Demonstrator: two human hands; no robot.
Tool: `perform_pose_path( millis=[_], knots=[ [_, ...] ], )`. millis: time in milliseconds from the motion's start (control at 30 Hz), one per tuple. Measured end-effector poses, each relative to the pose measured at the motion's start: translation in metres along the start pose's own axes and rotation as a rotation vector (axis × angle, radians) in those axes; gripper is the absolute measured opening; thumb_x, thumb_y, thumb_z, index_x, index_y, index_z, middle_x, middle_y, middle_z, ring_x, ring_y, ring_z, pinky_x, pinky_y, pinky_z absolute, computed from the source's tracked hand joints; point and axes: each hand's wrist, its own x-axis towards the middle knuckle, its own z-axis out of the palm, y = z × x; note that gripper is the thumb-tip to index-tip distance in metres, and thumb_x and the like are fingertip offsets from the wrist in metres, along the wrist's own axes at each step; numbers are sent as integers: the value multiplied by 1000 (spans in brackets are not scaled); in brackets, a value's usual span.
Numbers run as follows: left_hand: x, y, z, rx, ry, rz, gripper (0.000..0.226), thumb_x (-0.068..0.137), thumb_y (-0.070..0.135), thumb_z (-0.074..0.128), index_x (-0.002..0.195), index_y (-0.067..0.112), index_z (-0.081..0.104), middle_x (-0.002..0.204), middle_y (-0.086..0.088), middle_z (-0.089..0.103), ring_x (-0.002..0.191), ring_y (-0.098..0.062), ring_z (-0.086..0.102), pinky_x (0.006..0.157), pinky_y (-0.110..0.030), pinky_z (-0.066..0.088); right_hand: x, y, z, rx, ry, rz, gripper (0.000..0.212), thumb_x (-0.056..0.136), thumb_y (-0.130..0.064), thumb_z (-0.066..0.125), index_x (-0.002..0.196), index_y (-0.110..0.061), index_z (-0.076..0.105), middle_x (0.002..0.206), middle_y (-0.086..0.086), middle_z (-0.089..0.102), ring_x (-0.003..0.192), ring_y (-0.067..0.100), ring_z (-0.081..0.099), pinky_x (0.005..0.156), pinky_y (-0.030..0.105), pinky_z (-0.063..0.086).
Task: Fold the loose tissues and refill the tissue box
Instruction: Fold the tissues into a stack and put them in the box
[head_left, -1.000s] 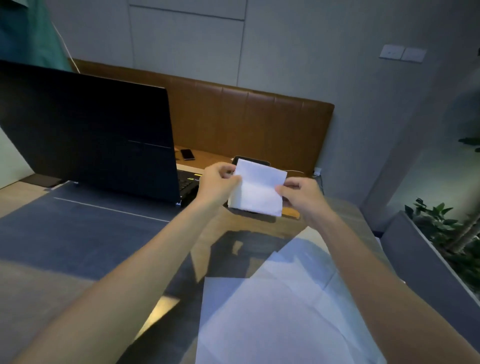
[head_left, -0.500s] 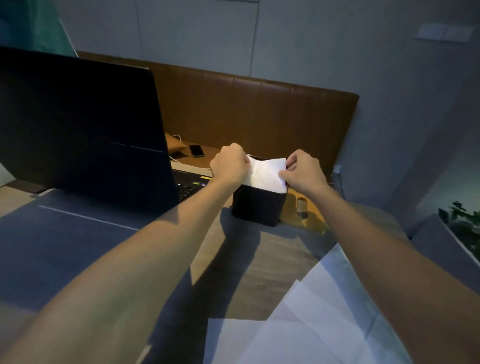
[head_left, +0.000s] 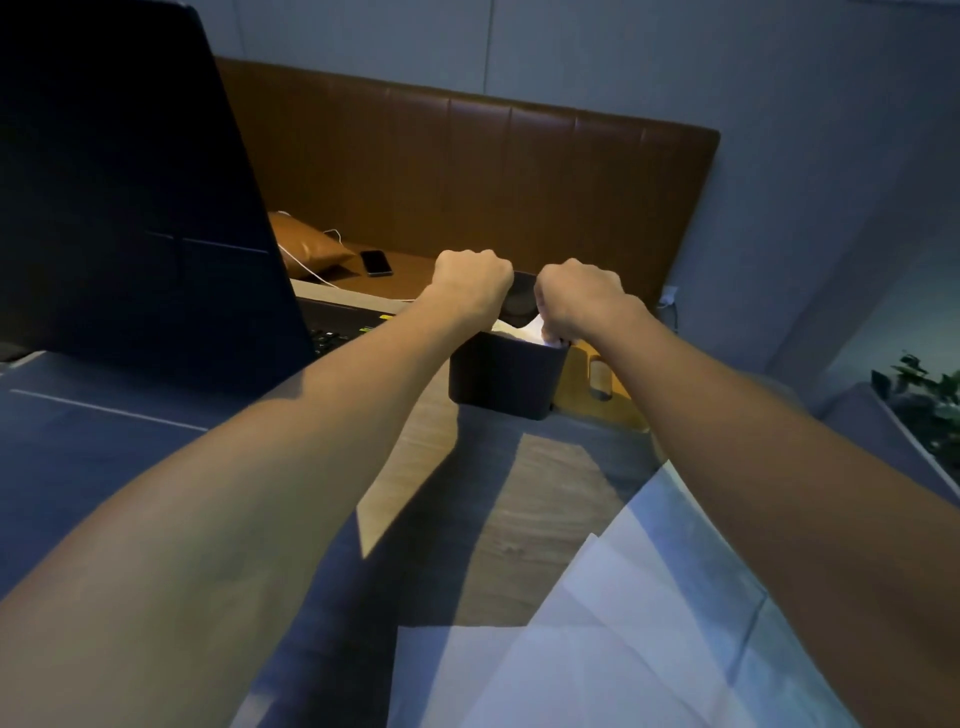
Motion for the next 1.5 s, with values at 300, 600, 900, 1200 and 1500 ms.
perform_pose_path(
  millis=[300, 600, 900, 1200, 1500],
  knots=[
    [-7, 2, -4, -105, 123, -57, 30, 103, 30, 56, 127, 15, 64, 100, -4, 65, 78, -17, 59, 74, -29, 53, -7, 10, 0, 96, 89, -24, 17, 95, -33, 65, 101, -18, 59, 92, 3, 64, 80, 18, 62, 66, 30, 44],
    [-63, 38, -42, -198, 222, 112, 34, 104, 43, 47, 104, 18, 71, 87, 2, 66, 73, -13, 61, 63, -27, 52, -75, 44, -11, 383, 178, -1, 11, 94, -33, 61, 99, -23, 62, 102, -3, 63, 95, 17, 60, 79, 37, 55],
    [-142, 99, -31, -499, 71, 123, 24, 101, 37, 56, 107, 22, 74, 92, 5, 68, 82, -14, 64, 66, -24, 45, -203, 45, 42, 395, -51, 116, 28, 90, -35, 63, 115, -22, 62, 117, 2, 66, 107, 24, 61, 92, 44, 54],
    [-211, 130, 26, -290, -187, 485, 44, 107, 45, 33, 144, 28, 50, 147, 2, 50, 137, -20, 41, 111, -40, 34, -285, 69, 72, 410, -60, 183, 45, 100, -54, 47, 135, -26, 53, 143, -2, 51, 130, 23, 45, 112, 44, 32],
    [-236, 105, 22, -102, -169, 271, 58, 100, 62, 31, 137, 22, 49, 142, -7, 48, 131, -26, 41, 109, -44, 36, -298, 78, 80, 367, -56, 178, 55, 102, -54, 37, 148, -25, 40, 154, -1, 41, 141, 25, 37, 118, 49, 26]
  ],
)
